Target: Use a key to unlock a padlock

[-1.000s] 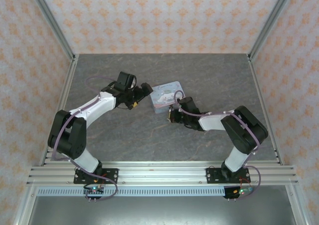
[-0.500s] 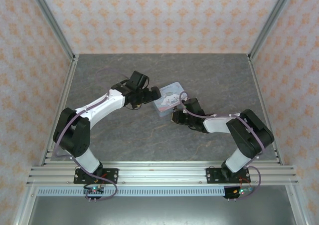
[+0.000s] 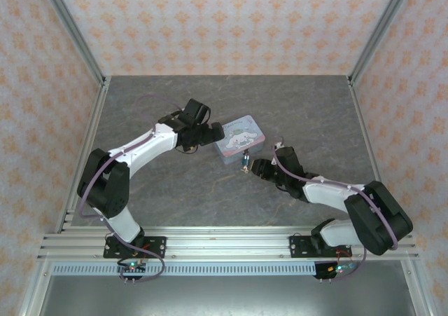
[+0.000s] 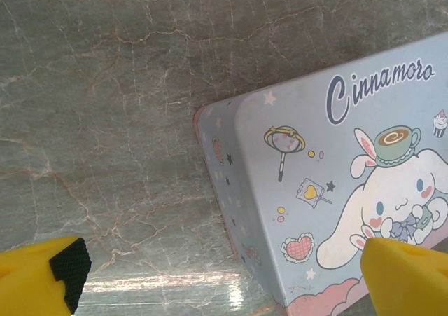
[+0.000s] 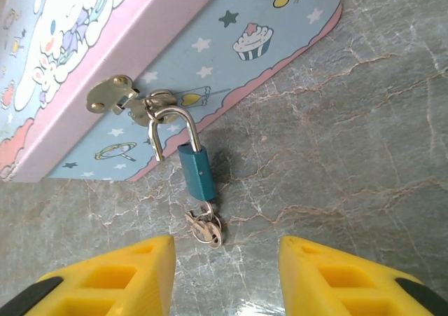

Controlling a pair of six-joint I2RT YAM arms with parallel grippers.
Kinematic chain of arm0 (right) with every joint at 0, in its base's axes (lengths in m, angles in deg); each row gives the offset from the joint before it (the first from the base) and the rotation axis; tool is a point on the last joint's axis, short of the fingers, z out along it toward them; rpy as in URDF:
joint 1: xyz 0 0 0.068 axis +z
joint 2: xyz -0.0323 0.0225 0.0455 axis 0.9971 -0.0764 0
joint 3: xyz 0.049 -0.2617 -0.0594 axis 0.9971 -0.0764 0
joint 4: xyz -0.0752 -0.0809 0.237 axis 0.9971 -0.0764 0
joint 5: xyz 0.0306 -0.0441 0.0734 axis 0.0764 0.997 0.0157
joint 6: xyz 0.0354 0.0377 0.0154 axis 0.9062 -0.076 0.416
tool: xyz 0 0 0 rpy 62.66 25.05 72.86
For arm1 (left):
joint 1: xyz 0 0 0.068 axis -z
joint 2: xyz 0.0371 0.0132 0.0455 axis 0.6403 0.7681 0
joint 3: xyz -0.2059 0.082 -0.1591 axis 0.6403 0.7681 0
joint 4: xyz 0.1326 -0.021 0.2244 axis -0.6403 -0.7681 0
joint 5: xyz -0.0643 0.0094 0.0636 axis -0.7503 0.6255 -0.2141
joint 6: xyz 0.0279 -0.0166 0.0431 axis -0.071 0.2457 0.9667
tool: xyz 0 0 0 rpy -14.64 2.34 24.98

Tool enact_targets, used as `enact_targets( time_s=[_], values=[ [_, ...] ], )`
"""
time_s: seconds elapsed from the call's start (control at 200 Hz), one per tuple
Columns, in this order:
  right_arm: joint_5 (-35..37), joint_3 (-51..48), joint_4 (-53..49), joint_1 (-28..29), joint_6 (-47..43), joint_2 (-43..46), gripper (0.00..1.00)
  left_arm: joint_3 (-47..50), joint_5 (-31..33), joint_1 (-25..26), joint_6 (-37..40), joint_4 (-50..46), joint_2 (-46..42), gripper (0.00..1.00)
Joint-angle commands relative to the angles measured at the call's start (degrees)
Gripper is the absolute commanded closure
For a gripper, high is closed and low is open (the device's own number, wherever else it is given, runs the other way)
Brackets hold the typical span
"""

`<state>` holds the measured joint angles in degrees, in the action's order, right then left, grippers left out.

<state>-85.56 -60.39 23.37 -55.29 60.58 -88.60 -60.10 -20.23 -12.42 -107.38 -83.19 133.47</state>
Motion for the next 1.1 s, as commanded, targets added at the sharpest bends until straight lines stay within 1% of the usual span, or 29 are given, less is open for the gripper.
enact_targets(
  time_s=[0.0,0.12,0.265,0.505,0.666,0.801,1.096],
  values=[
    [1.71,-0.68,4.03,-0.14,2.22,-0.49,0.6,-2.01,3.35,0.2,2.14,-2.64,0.5,0.0],
    [1.55,-0.59,8.53,-0.11,3.22,-3.34,0.65,-2.53,3.59,0.39,2.58,-3.12,0.84,0.0],
    [1.31,-0.07,13.56,-0.18,4.19,-7.59,0.69,-3.24,3.55,0.75,3.06,-3.53,1.4,0.0],
    [0.28,0.99,19.6,-0.09,5.18,-13.23,0.71,-4.26,3.38,1.03,3.46,-4.23,2.15,0.0],
    [-1.49,1.81,20.82,0.08,4.83,-15.24,0.73,-4.58,3.02,1.1,3.41,-4.45,2.63,0.0],
    [-3.34,2.46,21.31,0.0,4.44,-16.68,0.73,-4.56,2.93,1.1,3.24,-4.32,2.81,0.0],
    [-4.6,3.26,21.65,0.0,4.11,-18.26,0.73,-4.4,2.81,1.16,3.0,-4.34,2.81,0.0]
  ],
)
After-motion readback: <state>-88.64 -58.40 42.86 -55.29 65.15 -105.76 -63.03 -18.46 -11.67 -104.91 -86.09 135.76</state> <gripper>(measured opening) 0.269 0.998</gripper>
